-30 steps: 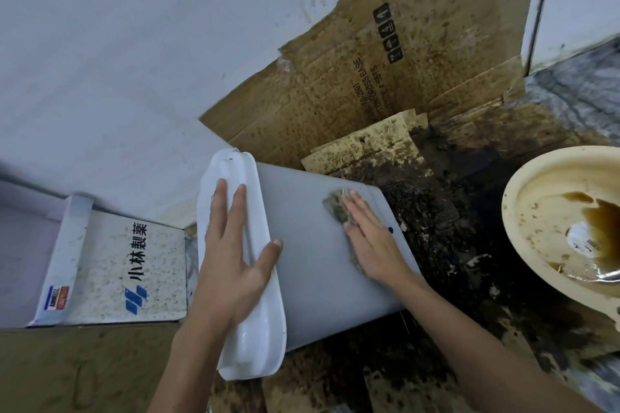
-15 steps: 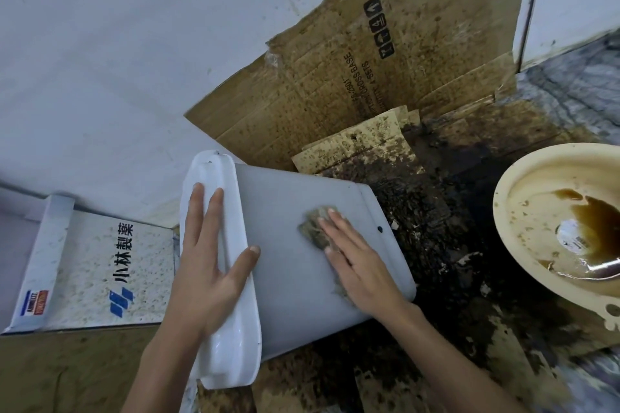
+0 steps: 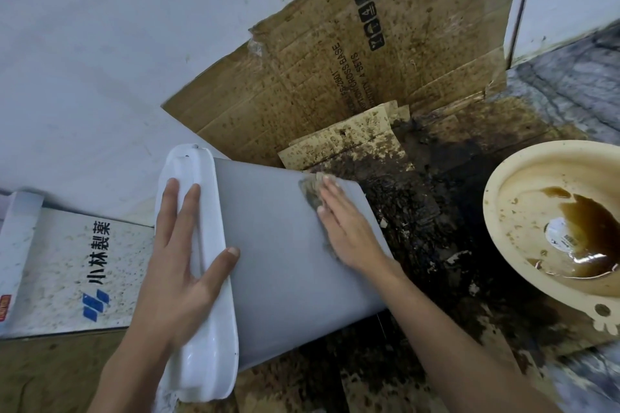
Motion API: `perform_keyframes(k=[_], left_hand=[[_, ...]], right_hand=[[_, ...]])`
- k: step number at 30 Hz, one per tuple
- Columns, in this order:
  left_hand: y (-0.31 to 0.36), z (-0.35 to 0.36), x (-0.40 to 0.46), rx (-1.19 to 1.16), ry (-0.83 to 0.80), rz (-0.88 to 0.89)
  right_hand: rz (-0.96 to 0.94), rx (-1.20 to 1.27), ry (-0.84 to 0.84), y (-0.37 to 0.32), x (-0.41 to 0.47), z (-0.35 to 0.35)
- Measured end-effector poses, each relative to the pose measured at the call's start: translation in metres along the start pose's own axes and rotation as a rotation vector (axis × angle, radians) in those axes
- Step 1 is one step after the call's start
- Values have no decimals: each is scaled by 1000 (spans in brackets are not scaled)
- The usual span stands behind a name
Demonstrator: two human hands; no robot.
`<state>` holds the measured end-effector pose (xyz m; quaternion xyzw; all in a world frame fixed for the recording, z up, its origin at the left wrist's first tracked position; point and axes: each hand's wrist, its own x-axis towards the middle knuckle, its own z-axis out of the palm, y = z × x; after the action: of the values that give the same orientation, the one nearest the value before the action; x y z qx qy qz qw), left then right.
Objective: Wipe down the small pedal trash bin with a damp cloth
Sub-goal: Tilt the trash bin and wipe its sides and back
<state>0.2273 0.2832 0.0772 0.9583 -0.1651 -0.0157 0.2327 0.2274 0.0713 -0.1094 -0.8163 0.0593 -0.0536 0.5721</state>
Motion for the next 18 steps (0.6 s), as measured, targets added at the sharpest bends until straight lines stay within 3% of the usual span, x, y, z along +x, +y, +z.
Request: perform_keyframes(k=[3,6,9,13,18], left_hand=[[1,-1,-2,-5,3,2],[4,0,-2,-19,3,7],[8,1,-1,-30,3,6],[11,4,2,-15,2,18],[8,2,-1,-15,-8,15]], right_hand=[[2,-34,62,20,-39,3],[218,-16,149,47,-27,-4],[332,28,133,53,20,-15],[198,37,71,38,49,-16],[3,39,61,39,-14,-12]])
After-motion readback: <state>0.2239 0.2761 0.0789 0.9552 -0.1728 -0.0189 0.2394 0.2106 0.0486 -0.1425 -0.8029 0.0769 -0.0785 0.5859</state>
